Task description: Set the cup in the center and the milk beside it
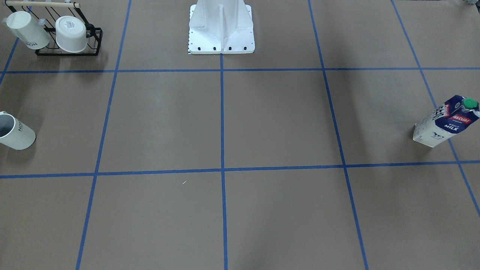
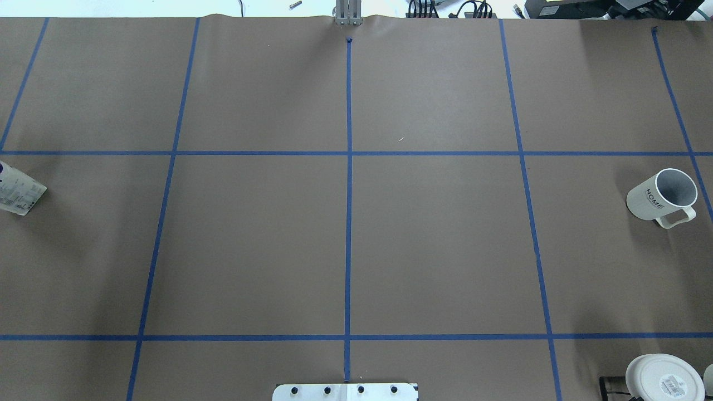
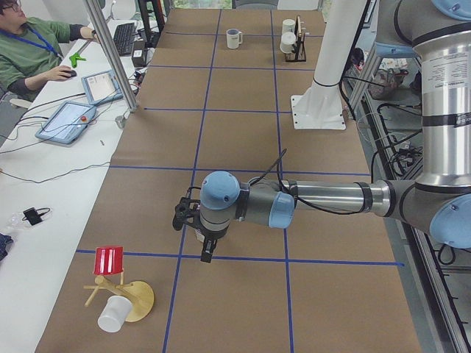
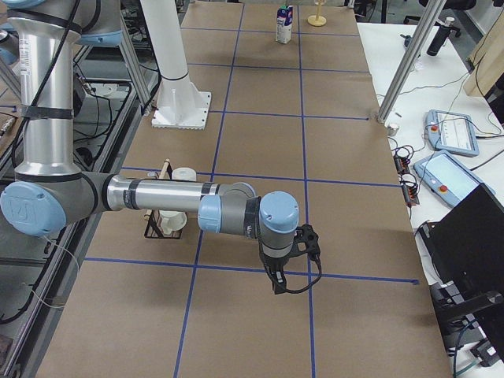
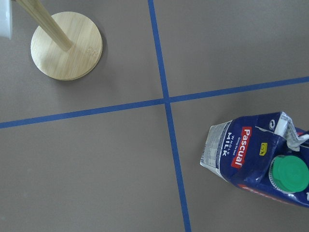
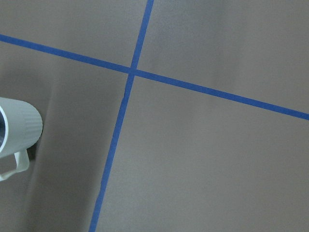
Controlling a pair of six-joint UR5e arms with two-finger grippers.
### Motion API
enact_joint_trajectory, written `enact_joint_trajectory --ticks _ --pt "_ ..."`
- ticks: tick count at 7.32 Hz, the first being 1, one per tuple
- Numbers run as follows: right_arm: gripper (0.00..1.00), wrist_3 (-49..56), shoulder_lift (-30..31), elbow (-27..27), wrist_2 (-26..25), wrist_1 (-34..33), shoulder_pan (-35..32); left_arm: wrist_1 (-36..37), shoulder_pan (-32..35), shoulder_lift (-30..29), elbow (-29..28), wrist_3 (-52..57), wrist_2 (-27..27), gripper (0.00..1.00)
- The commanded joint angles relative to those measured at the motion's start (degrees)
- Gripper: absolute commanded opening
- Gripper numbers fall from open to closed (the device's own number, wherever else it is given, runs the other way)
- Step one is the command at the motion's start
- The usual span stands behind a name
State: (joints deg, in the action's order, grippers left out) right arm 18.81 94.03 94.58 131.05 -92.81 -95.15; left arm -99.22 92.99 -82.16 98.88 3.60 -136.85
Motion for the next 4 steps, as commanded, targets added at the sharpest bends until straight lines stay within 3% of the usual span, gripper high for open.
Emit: enact_joint_trajectory --ticks 1,4 --pt "1.0 0.0 0.0 -0.1 0.0 0.0 0.1 -0.1 0.0 0.1 0.3 0.2 0.1 0.99" --pt "1.0 0.4 -0.1 0.3 1.1 0.0 1.5 -1.1 0.0 -1.1 1.2 0.7 -0.5 0.99"
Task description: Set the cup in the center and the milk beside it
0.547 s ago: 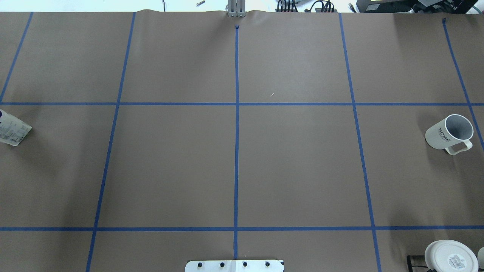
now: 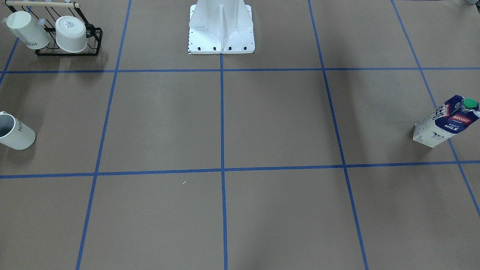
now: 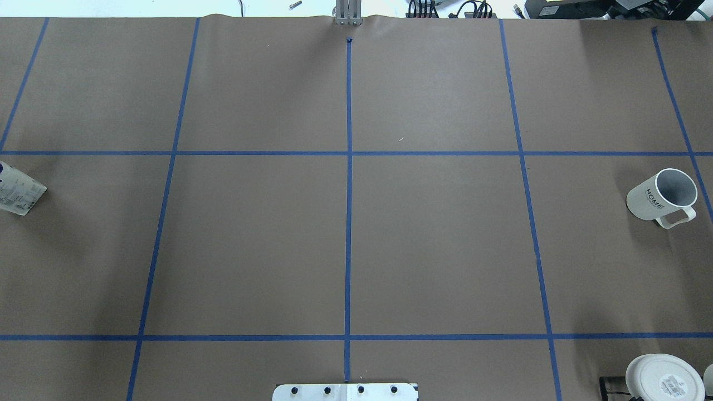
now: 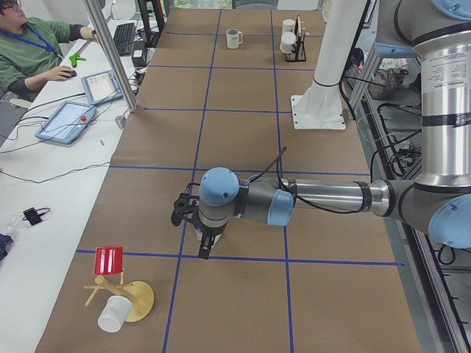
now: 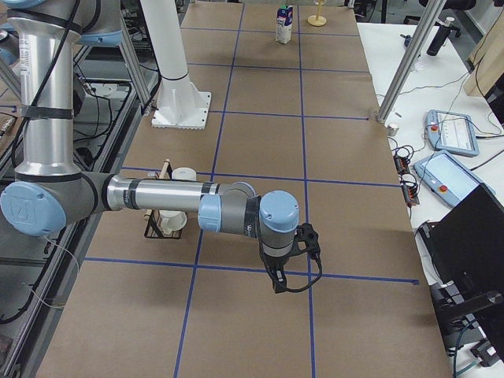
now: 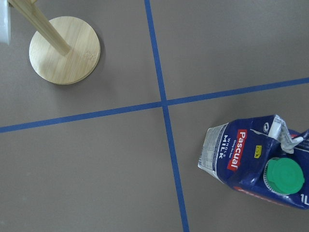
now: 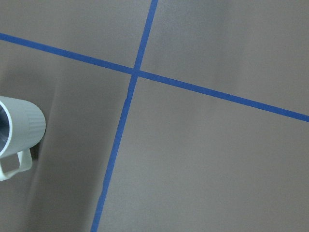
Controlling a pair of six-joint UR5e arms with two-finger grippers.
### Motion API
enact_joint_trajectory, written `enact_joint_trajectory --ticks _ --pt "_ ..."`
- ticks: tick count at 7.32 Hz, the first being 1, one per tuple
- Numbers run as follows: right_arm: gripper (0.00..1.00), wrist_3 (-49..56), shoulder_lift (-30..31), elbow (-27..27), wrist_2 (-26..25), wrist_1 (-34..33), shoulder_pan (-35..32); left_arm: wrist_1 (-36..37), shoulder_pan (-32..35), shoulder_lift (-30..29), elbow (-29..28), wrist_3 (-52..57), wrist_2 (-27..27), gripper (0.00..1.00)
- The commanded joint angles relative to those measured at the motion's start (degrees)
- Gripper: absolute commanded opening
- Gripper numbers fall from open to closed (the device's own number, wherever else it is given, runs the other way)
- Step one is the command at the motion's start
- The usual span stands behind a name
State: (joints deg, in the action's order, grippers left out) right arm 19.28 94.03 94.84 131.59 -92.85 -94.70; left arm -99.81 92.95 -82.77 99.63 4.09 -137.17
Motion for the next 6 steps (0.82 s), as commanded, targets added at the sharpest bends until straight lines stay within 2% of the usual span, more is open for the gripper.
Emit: enact_joint_trajectory --ticks 1,2,3,4,6 --pt "1.0 -0.4 -1.7 0.0 1.8 1.2 2.0 -1.2 0.0 -0.7 2.0 0.1 -0.2 0.99" --pt "1.0 -0.6 -3.7 -1.7 3.0 6.1 2.2 -1.3 -0.1 -3.8 0.6 -0.5 0.1 0.99" --pt "1.0 0.6 0.0 -1.3 7.4 9.8 2.2 -1.2 -0.3 -6.8 -2.9 -0.6 -0.1 0.99" --pt "1.0 -0.4 1.6 -3.1 8.3 17.6 2.2 -1.2 -0.3 -7.1 -3.6 -0.6 0.0 0.99" --pt "1.0 -20.3 2.0 -1.6 7.7 19.6 5.9 -1.2 -0.3 -7.1 -3.5 -0.5 -0.2 0.99"
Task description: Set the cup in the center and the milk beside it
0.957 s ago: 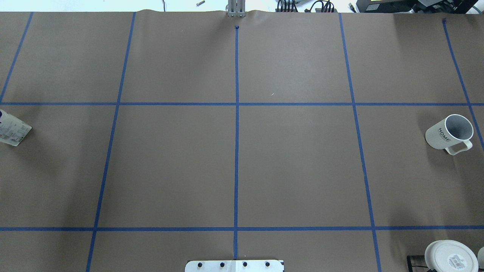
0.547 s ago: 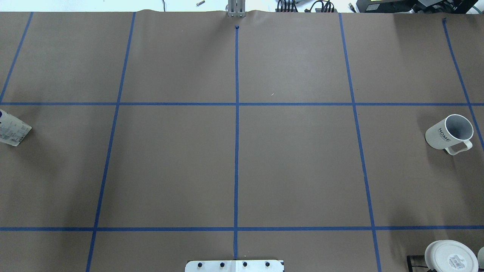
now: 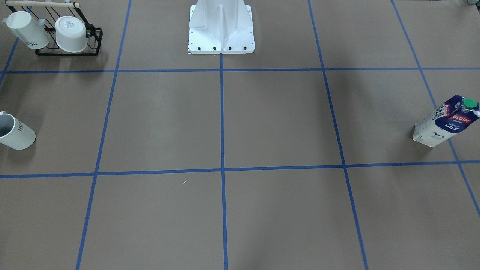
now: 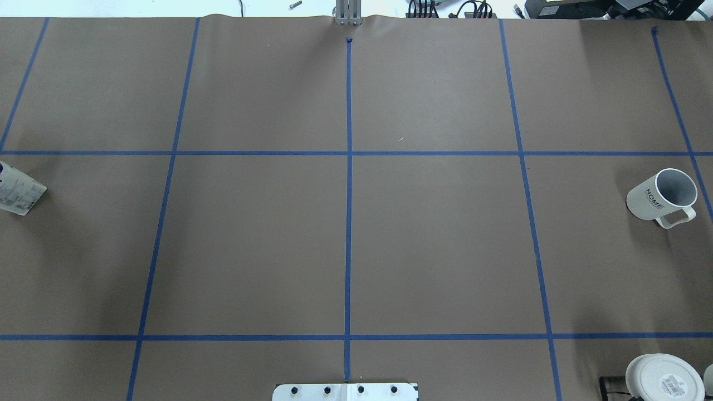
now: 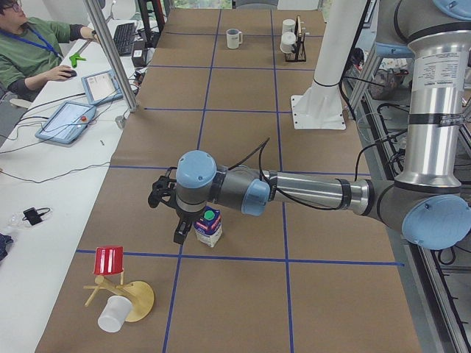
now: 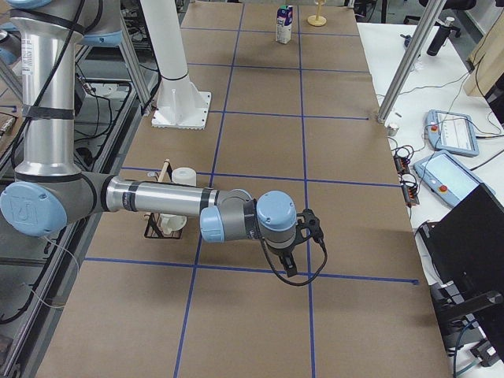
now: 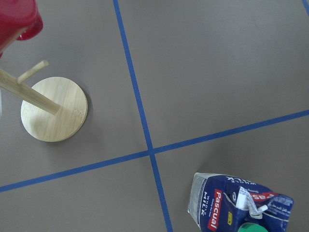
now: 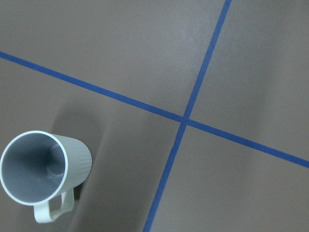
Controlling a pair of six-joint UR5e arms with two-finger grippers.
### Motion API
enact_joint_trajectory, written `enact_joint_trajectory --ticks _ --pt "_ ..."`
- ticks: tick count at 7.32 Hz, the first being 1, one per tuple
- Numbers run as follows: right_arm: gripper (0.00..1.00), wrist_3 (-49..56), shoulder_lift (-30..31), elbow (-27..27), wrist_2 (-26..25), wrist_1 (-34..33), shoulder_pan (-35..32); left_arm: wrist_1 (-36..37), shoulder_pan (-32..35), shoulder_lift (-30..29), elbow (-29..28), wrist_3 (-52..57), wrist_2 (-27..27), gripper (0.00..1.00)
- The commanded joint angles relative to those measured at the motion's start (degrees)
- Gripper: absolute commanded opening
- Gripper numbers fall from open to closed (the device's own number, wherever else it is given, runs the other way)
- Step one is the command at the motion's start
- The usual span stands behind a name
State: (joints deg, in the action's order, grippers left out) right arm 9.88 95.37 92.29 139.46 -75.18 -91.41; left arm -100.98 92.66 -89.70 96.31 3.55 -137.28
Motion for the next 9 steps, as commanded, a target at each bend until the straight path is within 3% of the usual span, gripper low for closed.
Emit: enact_joint_trajectory --ticks 1,4,6,7,8,9 --pt "0.99 -17.6 0.9 1.0 -1.5 2.2 6.0 -0.1 0.0 0.1 0.0 0.2 -0.2 0.99" --pt "0.97 -32.5 1.0 0.6 -6.7 9.3 17.5 -0.5 0.0 0.6 0.4 0.2 -0.2 0.99" --pt "0.96 -34.9 1.0 0.5 -8.2 11.4 20.8 -0.6 0.0 0.7 0.3 0.2 -0.2 0.99" --pt "0.8 -34.8 1.1 0.5 -8.3 11.5 21.7 -0.7 0.0 0.7 0.3 0.3 -0.2 0.99" --pt "0.45 -34.8 1.1 0.3 -9.2 11.7 23.1 -0.7 0.0 0.8 0.3 0.3 -0.2 0.99" --pt "0.0 -34.3 1.0 0.0 -9.5 11.8 23.9 -0.7 0.0 0.8 0.2 0.3 -0.2 0.99"
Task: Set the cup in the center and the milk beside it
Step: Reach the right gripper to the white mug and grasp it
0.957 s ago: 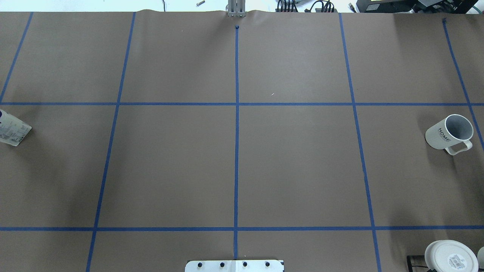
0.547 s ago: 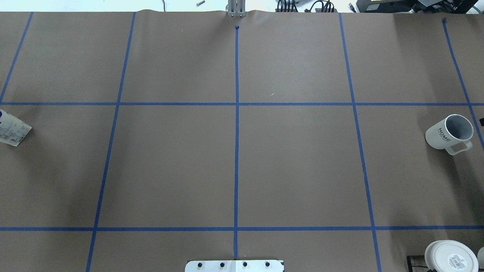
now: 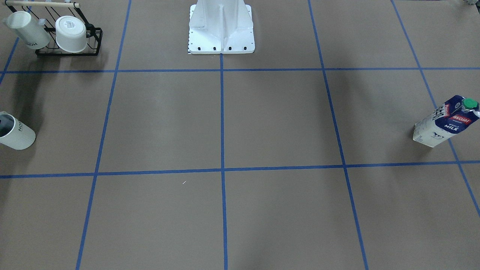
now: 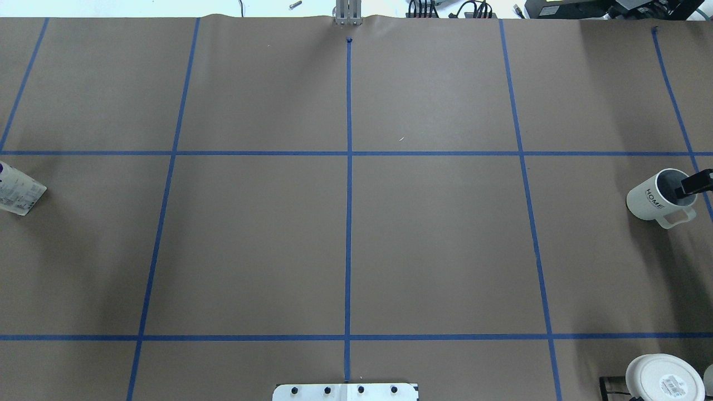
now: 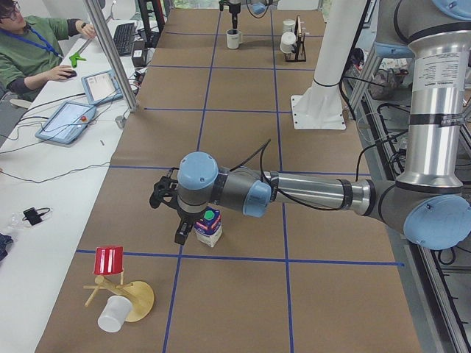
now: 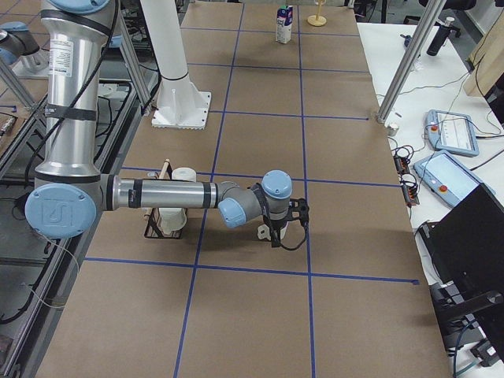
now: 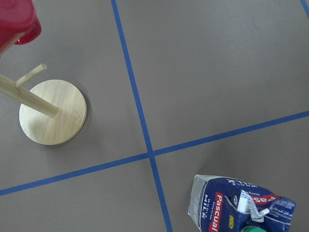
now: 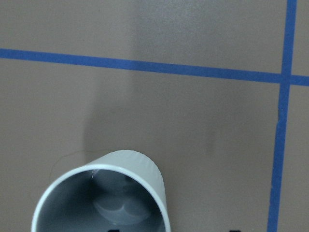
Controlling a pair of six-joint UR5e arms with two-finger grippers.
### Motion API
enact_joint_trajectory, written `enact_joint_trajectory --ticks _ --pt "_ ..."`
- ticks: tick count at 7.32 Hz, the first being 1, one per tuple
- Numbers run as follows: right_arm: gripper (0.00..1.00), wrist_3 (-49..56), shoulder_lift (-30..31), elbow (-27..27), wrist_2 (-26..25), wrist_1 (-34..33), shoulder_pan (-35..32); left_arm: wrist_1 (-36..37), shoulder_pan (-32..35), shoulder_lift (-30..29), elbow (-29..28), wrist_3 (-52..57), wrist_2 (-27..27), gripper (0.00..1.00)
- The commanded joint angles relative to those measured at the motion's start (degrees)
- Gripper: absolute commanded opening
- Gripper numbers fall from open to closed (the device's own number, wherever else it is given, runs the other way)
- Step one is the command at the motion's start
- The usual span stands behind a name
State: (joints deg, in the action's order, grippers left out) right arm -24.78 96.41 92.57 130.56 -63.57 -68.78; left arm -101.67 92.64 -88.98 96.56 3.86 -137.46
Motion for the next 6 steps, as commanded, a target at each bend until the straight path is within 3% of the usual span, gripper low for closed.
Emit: enact_joint_trajectory --ticks 1,4,6 --pt "0.0 0.5 -0.2 -0.3 -0.6 0.3 1.4 -0.1 0.0 0.0 -0.1 0.1 0.0 0.99" --pt "0.0 0.4 -0.7 0.5 0.3 0.2 1.3 -0.1 0.0 0.0 -0.1 0.1 0.0 0.99" --pt "0.0 -0.3 -3.5 3.1 4.4 -0.9 -0.2 -0.1 0.0 0.0 0.0 0.1 0.0 0.99"
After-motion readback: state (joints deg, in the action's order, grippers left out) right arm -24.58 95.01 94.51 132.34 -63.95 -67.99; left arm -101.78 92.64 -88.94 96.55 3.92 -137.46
